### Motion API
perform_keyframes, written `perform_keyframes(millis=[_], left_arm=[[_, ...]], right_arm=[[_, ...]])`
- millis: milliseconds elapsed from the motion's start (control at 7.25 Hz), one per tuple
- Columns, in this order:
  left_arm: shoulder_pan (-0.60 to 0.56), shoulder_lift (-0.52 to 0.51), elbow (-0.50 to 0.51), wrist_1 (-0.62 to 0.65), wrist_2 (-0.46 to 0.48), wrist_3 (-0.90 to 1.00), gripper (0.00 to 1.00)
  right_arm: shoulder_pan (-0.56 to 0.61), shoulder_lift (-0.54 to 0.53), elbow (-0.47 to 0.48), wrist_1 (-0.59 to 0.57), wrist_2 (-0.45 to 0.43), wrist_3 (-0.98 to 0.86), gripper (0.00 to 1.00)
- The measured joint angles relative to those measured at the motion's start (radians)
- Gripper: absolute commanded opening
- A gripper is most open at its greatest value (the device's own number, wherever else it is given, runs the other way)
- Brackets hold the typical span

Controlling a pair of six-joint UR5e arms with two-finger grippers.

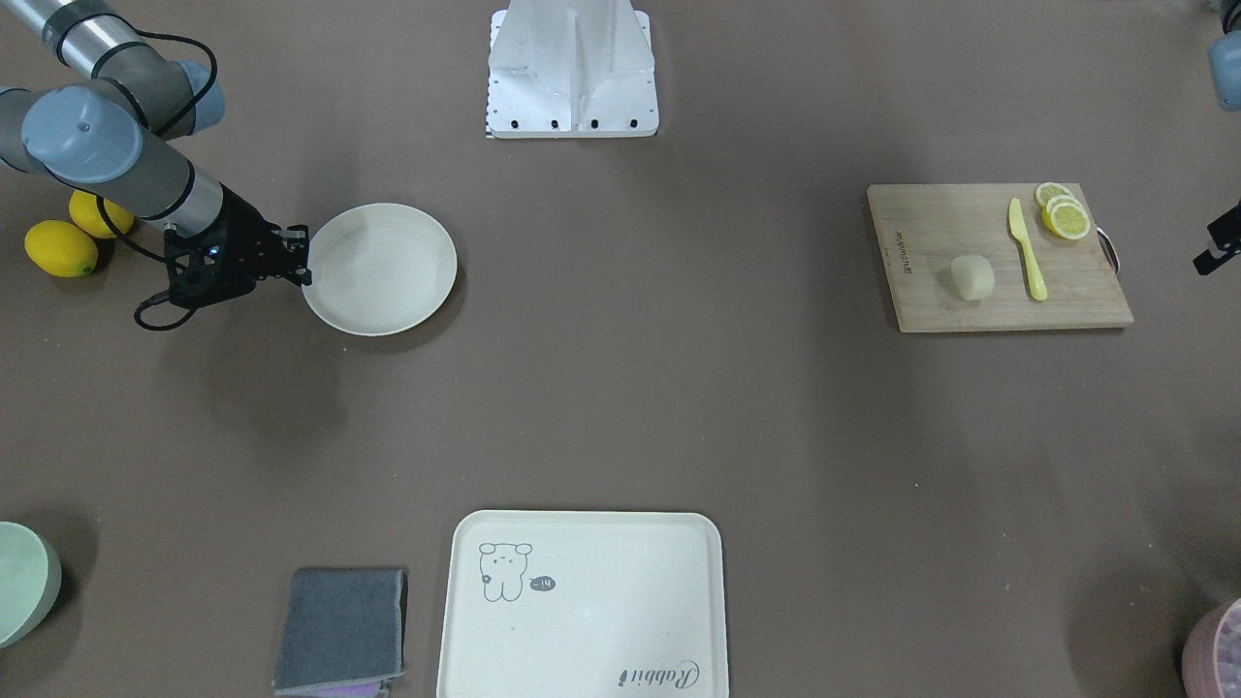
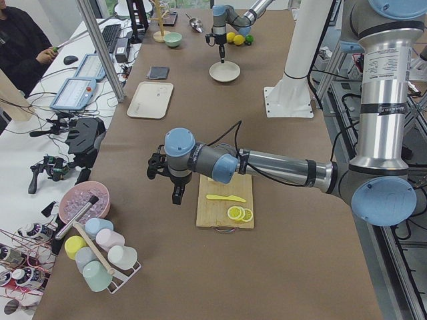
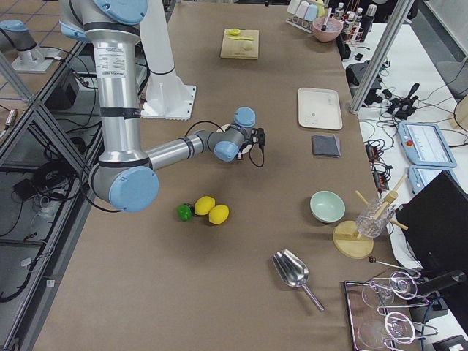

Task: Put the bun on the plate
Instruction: 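Push the white plate with the right gripper toward the cutting board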

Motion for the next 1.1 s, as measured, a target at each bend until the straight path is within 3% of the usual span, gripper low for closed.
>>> perform_keyframes(millis=[414,690,1103], left_arm=[[0.000,0.001,-0.011,0.002,0.001,-0.001,0.98],[0.000,0.000,-0.012,0.002,0.000,-0.001,0.98],[0.005,0.006,-0.012,0.000,-0.001,-0.018,0.98]], right_arm=[[-0.042,0.168,-0.019,-0.004,-0.008,0.167,0.00],[-0.116,0.340,-0.117,-0.012,-0.078,0.285,0.00],[-0.154,0.414,-0.173,-0.041,-0.133,0.313,0.00]])
